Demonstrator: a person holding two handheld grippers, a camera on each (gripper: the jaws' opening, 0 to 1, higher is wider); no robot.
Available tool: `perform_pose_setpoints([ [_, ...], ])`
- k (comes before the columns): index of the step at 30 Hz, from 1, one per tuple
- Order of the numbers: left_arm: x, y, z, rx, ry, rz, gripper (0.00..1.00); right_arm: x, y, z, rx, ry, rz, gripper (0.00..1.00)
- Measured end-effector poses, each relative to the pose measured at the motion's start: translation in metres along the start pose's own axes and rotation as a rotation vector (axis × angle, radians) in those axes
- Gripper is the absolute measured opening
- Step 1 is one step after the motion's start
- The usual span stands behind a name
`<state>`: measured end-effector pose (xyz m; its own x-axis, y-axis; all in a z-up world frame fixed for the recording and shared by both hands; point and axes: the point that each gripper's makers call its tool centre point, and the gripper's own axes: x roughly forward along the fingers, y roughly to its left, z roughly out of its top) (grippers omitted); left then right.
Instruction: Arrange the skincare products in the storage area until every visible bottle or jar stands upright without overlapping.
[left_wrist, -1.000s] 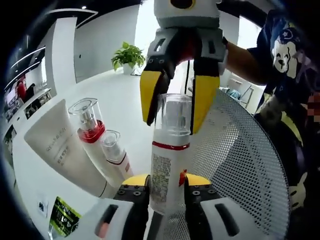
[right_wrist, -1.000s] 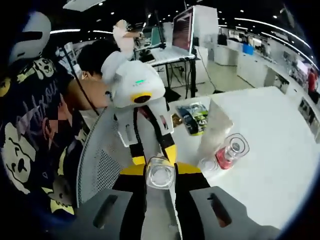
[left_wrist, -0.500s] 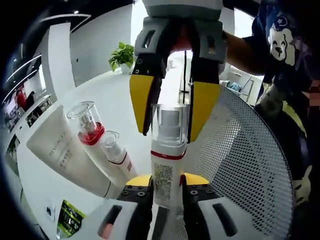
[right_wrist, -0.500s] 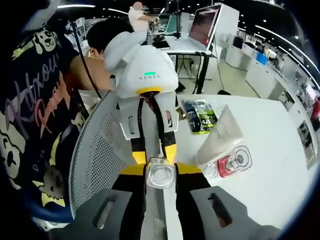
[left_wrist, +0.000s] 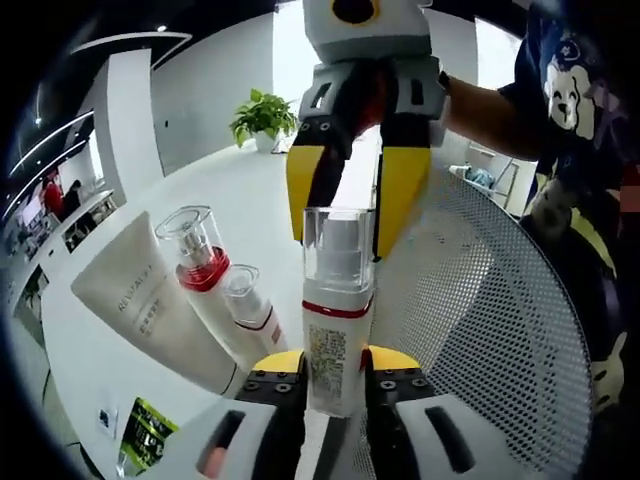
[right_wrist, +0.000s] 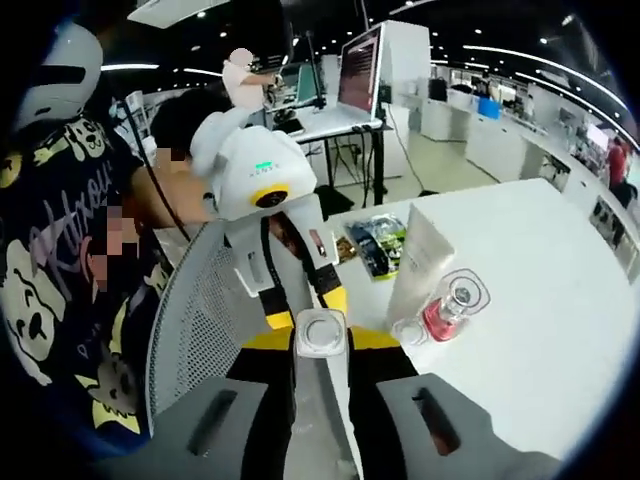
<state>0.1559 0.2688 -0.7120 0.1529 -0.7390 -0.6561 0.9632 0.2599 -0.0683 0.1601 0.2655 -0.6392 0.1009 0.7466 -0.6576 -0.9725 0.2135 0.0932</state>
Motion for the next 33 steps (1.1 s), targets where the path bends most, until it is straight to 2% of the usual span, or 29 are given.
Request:
perform_pose_setpoints([
  [3, 0.003, 0.0, -0.004, -0.025, 0.021, -0.007, 0.21, 0.006, 0.003, 0.0, -0.044, 0.043, 0.0, 0.16],
  [6, 0.004, 0.008, -0.008, -0.009, 0.041, 0.042, 0.22, 0.011, -0.001, -0.001, -0.113, 0.091, -0.023, 0.16],
  [10, 0.003, 0.019, -0.016, -0.066, 0.073, 0.083, 0.25, 0.021, -0.004, 0.002, -0.159, 0.139, -0.032, 0.16],
  [14, 0.002, 0.028, -0.027, -0.08, 0.122, 0.128, 0.25, 0.027, -0.013, -0.002, -0.234, 0.232, -0.068, 0.16],
  [19, 0.001, 0.031, -0.031, -0.093, 0.14, 0.15, 0.24, 0.031, -0.015, -0.001, -0.238, 0.251, -0.062, 0.16],
  [23, -0.001, 0.037, -0.033, -0.131, 0.145, 0.171, 0.24, 0.035, -0.025, -0.007, -0.264, 0.314, -0.092, 0.16],
  [27, -0.005, 0.047, -0.047, -0.215, 0.192, 0.217, 0.23, 0.044, -0.03, -0.011, -0.258, 0.348, -0.1, 0.16],
  [31, -0.008, 0.053, -0.048, -0.307, 0.17, 0.231, 0.22, 0.05, -0.037, -0.016, -0.268, 0.379, -0.114, 0.16],
  [33, -0.009, 0.055, -0.047, -0.319, 0.161, 0.235, 0.22, 0.054, -0.04, -0.016, -0.273, 0.386, -0.12, 0.17],
])
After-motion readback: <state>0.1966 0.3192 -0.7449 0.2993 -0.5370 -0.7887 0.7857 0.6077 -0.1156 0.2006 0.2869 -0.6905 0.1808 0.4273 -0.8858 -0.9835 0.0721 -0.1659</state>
